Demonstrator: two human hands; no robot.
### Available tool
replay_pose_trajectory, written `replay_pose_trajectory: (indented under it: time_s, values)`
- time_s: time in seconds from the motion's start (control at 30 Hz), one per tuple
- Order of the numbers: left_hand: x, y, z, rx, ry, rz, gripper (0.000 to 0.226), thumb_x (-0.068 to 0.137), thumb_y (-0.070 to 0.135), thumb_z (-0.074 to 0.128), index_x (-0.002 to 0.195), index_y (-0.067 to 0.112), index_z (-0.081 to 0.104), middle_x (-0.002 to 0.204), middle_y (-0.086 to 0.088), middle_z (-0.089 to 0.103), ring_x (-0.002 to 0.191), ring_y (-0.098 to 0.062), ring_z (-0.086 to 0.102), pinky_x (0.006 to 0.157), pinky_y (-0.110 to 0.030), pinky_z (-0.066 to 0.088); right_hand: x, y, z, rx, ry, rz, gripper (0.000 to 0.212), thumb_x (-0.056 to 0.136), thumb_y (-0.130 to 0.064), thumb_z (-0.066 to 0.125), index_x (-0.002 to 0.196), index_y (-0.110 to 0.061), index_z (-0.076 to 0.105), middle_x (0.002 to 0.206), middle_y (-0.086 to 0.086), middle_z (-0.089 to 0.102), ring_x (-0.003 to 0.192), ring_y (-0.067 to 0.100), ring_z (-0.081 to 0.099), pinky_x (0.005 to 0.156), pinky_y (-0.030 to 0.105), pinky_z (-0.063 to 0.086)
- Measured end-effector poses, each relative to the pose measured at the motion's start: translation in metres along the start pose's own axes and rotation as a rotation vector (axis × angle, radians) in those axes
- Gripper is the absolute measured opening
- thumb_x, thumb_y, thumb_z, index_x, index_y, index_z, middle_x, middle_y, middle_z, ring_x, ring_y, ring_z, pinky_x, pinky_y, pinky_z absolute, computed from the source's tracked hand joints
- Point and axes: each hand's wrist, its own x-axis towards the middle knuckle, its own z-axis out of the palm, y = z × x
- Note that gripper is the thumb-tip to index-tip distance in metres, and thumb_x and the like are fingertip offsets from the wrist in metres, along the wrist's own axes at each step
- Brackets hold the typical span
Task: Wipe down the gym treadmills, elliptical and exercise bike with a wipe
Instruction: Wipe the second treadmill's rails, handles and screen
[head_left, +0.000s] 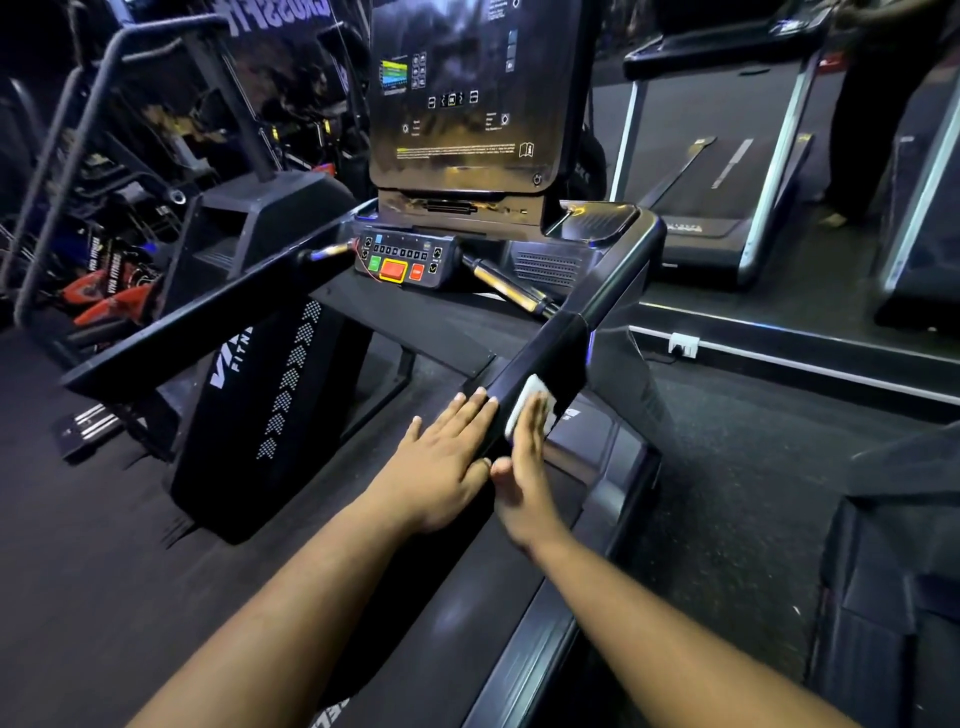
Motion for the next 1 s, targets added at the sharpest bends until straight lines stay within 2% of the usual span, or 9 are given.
replay_pose_trajectory:
  time_s: [0.17,0.3,0.4,0.5,0.6,0.67,0.83,0.93,1.0]
  values:
    - [0.009,0.004,-0.002,0.004,-0.006,0.002,0.07,0.106,0.04,0.037,0.163,0.033,-0.003,0.168,0.018,-0.014,0.154,-0.003,-0.015,0.127,-0.052,0.002,0.029,0.014,-0.014,-0.136,0.011,-0.053,0.119,0.079,-0.092,0.011,0.157,-0.004,-0.007,0.165,0.009,-0.018,0.155,0.022,-0.019,0.126,0.041,-0.008]
    - [0.015,0.004,-0.002,0.009,-0.008,-0.001,0.072,0.106,0.037,0.038,0.163,0.034,-0.005,0.167,0.018,-0.016,0.153,-0.002,-0.017,0.127,-0.053,0.001,0.075,0.021,-0.051,-0.257,-0.004,-0.039,0.126,0.075,-0.096,0.012,0.16,-0.003,0.004,0.168,0.007,-0.007,0.156,0.022,-0.012,0.127,0.047,0.0]
    - [0.02,0.004,0.0,0.009,0.001,-0.005,0.071,0.106,0.038,0.038,0.163,0.034,-0.005,0.167,0.019,-0.016,0.153,-0.002,-0.017,0.127,-0.052,0.001,0.06,0.019,-0.056,-0.351,-0.095,-0.104,0.126,0.073,-0.096,0.016,0.161,-0.007,0.004,0.169,0.009,-0.004,0.156,0.024,-0.012,0.127,0.043,-0.002]
    - [0.026,0.004,0.002,-0.006,0.015,-0.013,0.073,0.105,0.038,0.039,0.162,0.035,-0.005,0.167,0.02,-0.015,0.153,-0.002,-0.017,0.127,-0.053,0.0,0.037,0.018,-0.057,-0.507,-0.267,-0.229,0.128,0.068,-0.098,0.012,0.161,-0.011,0.003,0.17,0.006,-0.004,0.156,0.021,-0.015,0.126,0.039,-0.01]
    - [0.032,0.006,0.002,0.003,0.006,-0.022,0.074,0.105,0.038,0.04,0.162,0.035,-0.007,0.167,0.019,-0.015,0.153,-0.002,-0.017,0.127,-0.053,0.0,0.056,0.025,-0.08,-0.694,-0.377,-0.33,0.126,0.066,-0.099,0.008,0.162,-0.017,0.001,0.17,0.001,-0.001,0.156,0.016,-0.013,0.126,0.05,-0.005]
    - [0.037,0.009,0.001,0.02,0.01,-0.027,0.074,0.105,0.039,0.04,0.163,0.034,-0.006,0.168,0.018,-0.015,0.154,-0.003,-0.016,0.127,-0.053,0.001,0.082,0.028,-0.098,-0.797,-0.38,-0.329,0.125,0.066,-0.099,0.006,0.162,-0.02,0.0,0.17,-0.001,0.002,0.156,0.014,-0.011,0.125,0.056,0.001]
    - [0.043,0.012,0.001,0.026,0.018,-0.048,0.073,0.105,0.041,0.038,0.162,0.034,-0.007,0.168,0.018,-0.015,0.153,-0.003,-0.017,0.127,-0.053,0.0,0.114,0.024,-0.116,-0.851,-0.39,-0.208,0.132,0.063,-0.102,0.005,0.162,-0.015,-0.003,0.17,0.003,-0.004,0.155,0.017,-0.015,0.125,0.054,-0.003]
    - [0.045,0.012,0.003,0.037,0.02,-0.059,0.074,0.105,0.042,0.039,0.162,0.035,-0.007,0.167,0.018,-0.016,0.153,-0.003,-0.017,0.127,-0.053,-0.001,0.088,0.024,-0.112,-0.885,-0.466,-0.29,0.135,0.061,-0.101,0.009,0.161,-0.012,-0.009,0.169,0.005,-0.014,0.154,0.019,-0.02,0.125,0.048,-0.01]
    - [0.047,0.012,0.004,0.043,0.025,-0.061,0.074,0.105,0.043,0.039,0.162,0.034,-0.007,0.167,0.018,-0.016,0.153,-0.003,-0.018,0.127,-0.053,-0.001,0.076,0.032,-0.115,-0.939,-0.508,-0.388,0.131,0.066,-0.099,0.013,0.161,-0.012,-0.008,0.169,0.004,-0.014,0.155,0.019,-0.017,0.126,0.05,-0.006]
